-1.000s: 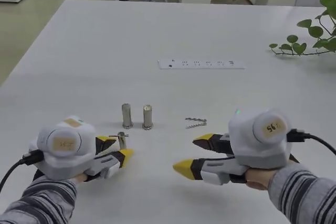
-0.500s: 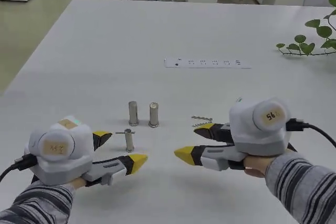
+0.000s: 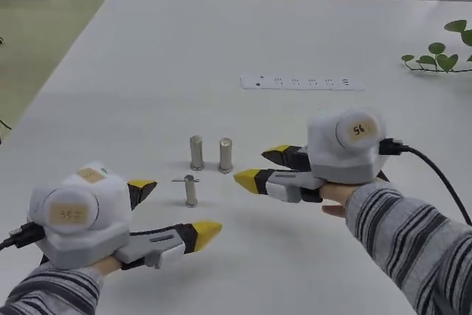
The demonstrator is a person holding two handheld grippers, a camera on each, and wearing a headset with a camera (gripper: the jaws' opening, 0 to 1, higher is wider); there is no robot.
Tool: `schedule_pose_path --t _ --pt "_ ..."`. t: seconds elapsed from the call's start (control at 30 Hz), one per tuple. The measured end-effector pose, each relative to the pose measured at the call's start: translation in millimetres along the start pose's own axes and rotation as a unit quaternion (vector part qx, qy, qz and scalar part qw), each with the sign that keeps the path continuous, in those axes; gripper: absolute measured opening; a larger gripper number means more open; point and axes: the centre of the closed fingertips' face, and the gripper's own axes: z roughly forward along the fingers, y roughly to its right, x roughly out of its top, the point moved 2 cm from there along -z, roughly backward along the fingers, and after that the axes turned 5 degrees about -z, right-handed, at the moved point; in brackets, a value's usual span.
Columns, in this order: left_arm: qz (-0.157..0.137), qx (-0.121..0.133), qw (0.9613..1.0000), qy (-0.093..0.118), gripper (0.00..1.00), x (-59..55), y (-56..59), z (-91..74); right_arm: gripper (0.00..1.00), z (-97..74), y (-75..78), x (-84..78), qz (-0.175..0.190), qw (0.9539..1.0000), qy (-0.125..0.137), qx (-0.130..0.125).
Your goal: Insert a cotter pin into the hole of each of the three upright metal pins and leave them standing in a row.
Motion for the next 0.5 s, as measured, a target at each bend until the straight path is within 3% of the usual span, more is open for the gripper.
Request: schedule_pose_path --t 0.13,0.33,0.5 --pt "0.002 -0.005 1.0000 -0.003 0.79 -1.7 4.5 -3.1 0.33 14.4 4.2 3.5 -0.003 1.0000 -0.005 0.002" --pt "0.016 -0.002 0.9998 -0.008 0.83 -3.5 8.3 -7.7 0.29 33.5 12.6 6.2 0.022 0.9997 -0.004 0.002" --pt "0.008 -0.002 1.0000 -0.006 0.89 -3.3 11.9 -9.0 0.25 46.0 16.7 5.1 0.032 0.9995 -0.006 0.002"
